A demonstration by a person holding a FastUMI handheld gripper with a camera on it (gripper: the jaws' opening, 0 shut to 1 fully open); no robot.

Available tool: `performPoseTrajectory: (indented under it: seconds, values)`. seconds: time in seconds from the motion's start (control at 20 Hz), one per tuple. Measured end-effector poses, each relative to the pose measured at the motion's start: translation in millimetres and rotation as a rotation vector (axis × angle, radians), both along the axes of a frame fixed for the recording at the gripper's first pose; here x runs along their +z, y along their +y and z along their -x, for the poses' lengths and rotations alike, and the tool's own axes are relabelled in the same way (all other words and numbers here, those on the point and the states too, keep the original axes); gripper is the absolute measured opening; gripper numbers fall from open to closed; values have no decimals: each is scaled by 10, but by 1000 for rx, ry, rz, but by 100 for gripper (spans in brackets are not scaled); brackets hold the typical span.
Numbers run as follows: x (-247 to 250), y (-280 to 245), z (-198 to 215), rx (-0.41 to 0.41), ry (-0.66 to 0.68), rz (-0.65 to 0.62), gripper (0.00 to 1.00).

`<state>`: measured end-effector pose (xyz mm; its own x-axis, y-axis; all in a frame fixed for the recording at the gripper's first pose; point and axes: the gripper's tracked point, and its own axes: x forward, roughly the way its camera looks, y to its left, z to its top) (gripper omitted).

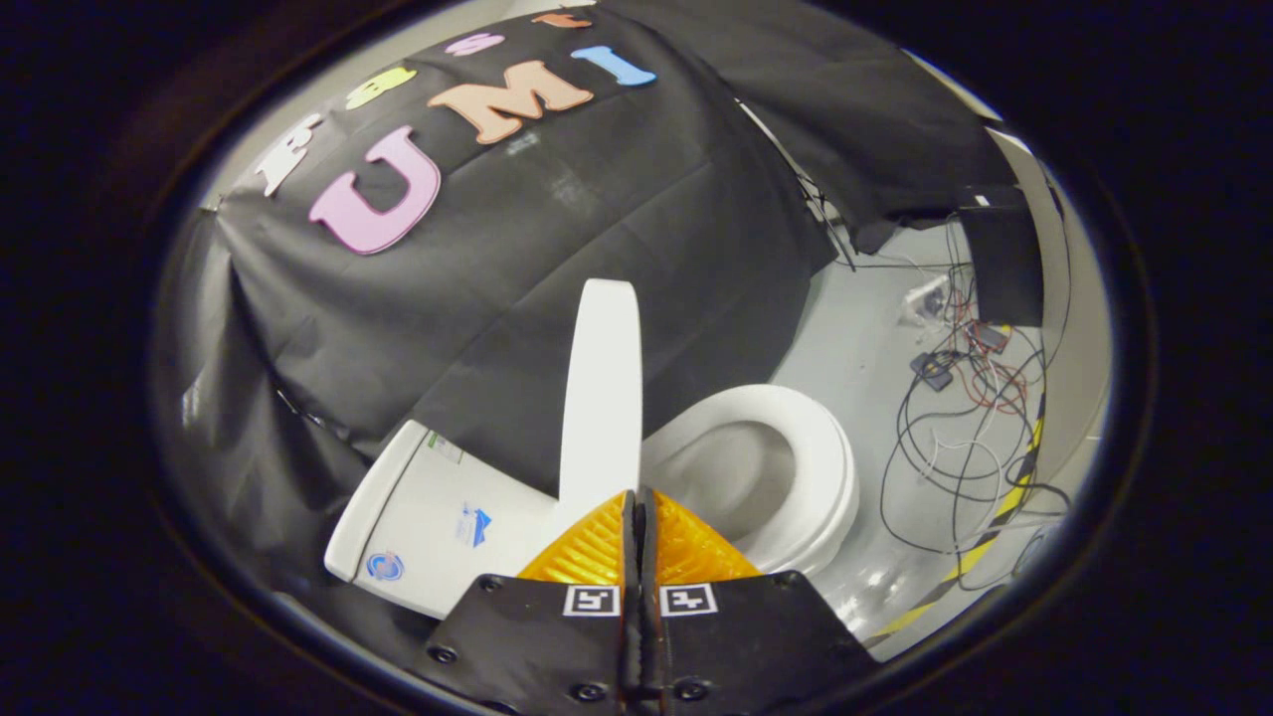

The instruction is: Open the toilet lid.

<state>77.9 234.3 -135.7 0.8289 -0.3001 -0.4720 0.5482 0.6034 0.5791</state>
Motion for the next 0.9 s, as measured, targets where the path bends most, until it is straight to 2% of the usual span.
performPoseTrajectory:
  seconds: [0.9]
  values:
    - [432, 345, -236, 103, 19, 200, 1]
